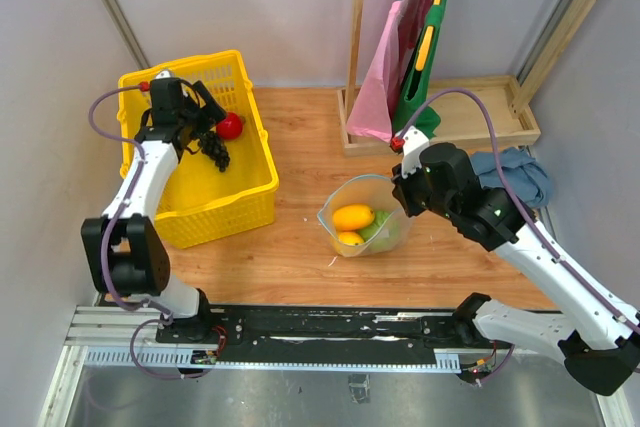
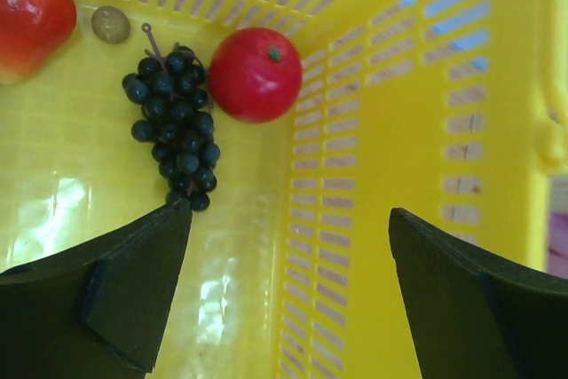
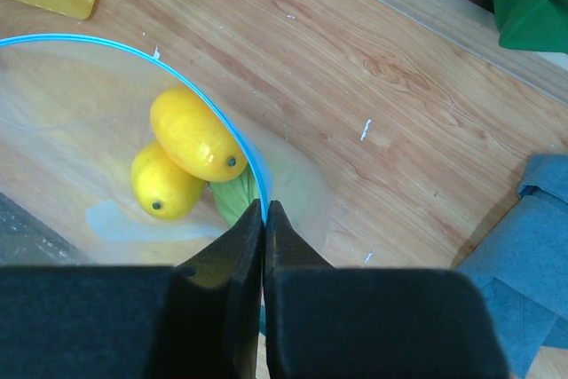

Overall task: Place the food in the zip-top bag and seal the zipper
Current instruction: Pick up the fake fruit from the bin.

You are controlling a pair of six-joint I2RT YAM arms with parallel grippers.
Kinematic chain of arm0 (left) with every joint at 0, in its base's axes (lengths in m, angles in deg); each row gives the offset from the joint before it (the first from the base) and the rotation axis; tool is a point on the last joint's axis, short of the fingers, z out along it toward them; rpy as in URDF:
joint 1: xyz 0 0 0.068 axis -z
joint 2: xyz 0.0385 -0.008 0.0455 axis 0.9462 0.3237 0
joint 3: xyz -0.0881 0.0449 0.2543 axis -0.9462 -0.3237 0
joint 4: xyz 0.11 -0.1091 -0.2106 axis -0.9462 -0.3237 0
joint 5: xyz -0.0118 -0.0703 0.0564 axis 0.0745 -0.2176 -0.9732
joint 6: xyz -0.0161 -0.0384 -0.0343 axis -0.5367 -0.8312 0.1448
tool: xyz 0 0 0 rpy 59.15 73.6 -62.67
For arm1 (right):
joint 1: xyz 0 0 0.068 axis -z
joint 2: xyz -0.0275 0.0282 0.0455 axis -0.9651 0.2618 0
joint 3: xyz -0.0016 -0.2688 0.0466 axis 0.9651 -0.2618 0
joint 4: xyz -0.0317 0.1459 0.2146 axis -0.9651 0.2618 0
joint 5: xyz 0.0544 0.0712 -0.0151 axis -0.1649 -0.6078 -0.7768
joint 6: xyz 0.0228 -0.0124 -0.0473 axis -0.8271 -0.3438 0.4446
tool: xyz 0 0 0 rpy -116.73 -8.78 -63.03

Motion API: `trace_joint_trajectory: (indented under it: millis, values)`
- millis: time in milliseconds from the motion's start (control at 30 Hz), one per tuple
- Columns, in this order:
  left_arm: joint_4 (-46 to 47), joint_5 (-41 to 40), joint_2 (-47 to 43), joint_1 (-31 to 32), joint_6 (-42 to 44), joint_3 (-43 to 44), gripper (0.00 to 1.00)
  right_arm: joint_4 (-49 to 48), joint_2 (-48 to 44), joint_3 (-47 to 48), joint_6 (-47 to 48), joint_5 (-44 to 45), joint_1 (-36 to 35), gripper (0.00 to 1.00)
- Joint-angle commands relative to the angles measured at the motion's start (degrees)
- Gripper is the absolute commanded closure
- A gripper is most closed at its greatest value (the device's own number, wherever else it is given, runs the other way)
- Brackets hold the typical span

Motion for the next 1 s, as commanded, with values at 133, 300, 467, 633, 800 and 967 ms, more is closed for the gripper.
trace_joint_trajectory:
  millis: [133,300,467,633,800,967]
  values:
    - [9.62,1.84,15.42,-3.05,-3.58,6.43,0.05,-2.61,-1.62,-1.54,0.42,-0.74,0.83,0.97]
    - [11.98,1.44,23.75,-3.29,-3.85,10.71,0.05,-2.80,-1.03,-1.40,0.42,-1.34,0.85,0.97]
    - [13.32,3.04,30.43,-3.45,-3.68,14.94,0.06,-3.12,-1.36,-2.24,0.64,-1.08,0.88,0.97]
    - [13.20,4.42,35.99,-3.47,-3.31,18.28,0.06,-3.20,-0.62,-2.25,0.84,-1.30,0.89,0.97]
    - [13.03,7.42,40.12,-3.41,-4.03,19.38,0.06,-3.30,-0.47,-2.47,1.03,-1.22,0.84,0.97]
    - [14.72,10.11,42.58,-3.44,-3.83,18.56,0.05,-3.42,0.04,-2.45,1.04,-1.50,0.82,0.97]
